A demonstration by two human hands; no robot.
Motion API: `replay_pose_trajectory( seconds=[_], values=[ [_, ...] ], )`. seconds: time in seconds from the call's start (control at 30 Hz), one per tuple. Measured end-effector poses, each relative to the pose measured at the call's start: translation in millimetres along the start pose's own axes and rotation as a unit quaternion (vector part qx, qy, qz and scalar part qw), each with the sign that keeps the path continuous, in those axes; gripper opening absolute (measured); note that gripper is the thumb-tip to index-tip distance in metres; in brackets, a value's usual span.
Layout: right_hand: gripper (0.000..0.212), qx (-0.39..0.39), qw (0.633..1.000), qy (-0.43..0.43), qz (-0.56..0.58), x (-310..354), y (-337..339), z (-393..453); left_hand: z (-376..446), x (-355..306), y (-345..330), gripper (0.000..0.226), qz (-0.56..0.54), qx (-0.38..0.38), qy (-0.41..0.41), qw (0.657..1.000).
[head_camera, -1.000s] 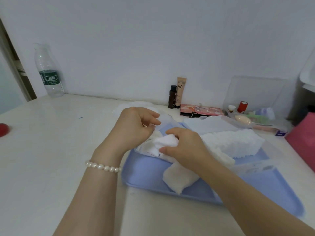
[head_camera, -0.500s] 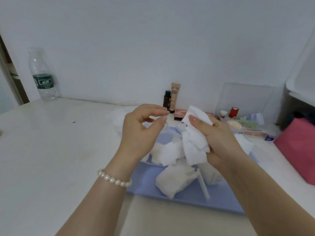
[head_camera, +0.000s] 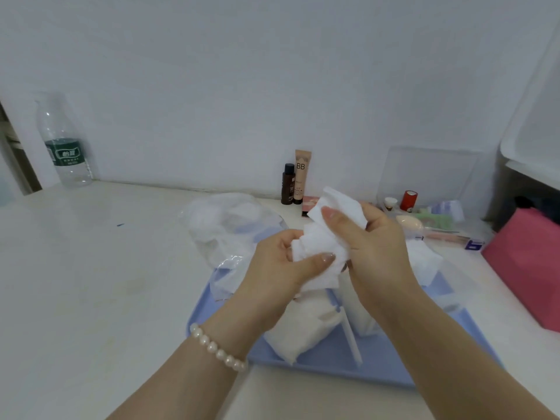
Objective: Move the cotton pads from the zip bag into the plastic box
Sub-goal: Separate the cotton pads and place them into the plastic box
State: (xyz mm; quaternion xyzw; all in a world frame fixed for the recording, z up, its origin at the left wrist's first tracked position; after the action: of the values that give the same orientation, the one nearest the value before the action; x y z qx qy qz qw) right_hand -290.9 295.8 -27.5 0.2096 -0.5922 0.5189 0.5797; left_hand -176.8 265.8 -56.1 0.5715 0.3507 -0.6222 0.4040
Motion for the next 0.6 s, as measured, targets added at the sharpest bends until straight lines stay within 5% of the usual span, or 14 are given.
replay_pose_trajectory(
  seconds=[0.17, 0.37, 0.6],
  values=[
    [0.01, 0.061, 0.995, -0.044, -0.067, 12, 14, 18, -1, -5, 0, 0.027, -0.118, 0.037, 0.04, 0.992],
    [0.01, 0.065, 0.984, -0.038, -0.16, 26, 36, 31, 2, -2, 1, 0.02, -0.12, 0.052, 0.047, 0.99],
    [0.011, 0.045, 0.991, 0.01, -0.129, 35, 41, 32, 2, -2, -3, 0.02, -0.206, 0.054, 0.075, 0.974]
  ],
)
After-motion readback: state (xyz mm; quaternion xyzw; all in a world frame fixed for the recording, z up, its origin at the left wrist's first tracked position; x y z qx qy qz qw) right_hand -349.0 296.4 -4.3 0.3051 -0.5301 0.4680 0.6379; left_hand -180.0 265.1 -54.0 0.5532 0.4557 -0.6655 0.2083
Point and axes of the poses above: each hand's wrist, its own z-axis towards the middle knuckle, its own y-axis out of the back of the hand, x = y × z, the point moved 3 cm from there along z, towards the middle knuckle, and after that the axes turned 11 degrees about z, right-handed, at the moved point
